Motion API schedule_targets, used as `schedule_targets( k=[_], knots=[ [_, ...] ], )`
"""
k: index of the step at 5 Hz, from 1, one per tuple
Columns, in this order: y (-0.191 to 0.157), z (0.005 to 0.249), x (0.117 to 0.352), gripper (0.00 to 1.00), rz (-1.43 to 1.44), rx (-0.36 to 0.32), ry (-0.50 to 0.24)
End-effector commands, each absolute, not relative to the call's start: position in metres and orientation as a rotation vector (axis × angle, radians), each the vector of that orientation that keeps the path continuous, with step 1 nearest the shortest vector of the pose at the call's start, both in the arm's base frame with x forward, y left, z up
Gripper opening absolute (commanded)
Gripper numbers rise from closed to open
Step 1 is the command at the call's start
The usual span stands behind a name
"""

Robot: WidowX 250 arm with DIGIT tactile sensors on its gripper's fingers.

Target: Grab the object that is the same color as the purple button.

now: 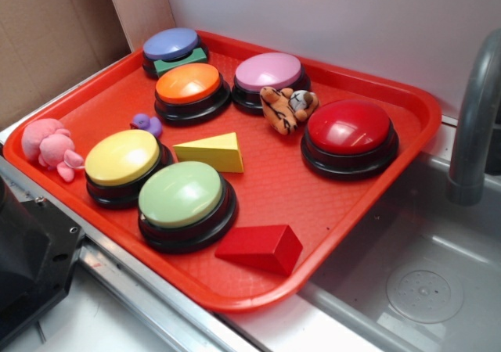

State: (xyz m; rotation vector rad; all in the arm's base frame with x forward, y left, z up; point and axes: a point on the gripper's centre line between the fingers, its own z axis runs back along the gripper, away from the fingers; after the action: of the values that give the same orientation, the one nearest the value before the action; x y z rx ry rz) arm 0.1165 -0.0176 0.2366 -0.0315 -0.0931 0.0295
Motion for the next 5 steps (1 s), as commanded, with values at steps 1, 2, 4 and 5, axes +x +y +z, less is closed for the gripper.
schedule_targets(
  k=[1,2,4,5],
  knots=[
    [-0.018,0.237,0.117,1.00,0.029,-0.031,-0.093],
    [-0.011,0.227,0.124,1.00,0.075,0.012,-0.117],
    [0.022,0.183,0.154,1.00,0.226,0.008,-0.128],
    [0.037,0.156,0.171,1.00,0.284,-0.004,-0.098]
  ],
)
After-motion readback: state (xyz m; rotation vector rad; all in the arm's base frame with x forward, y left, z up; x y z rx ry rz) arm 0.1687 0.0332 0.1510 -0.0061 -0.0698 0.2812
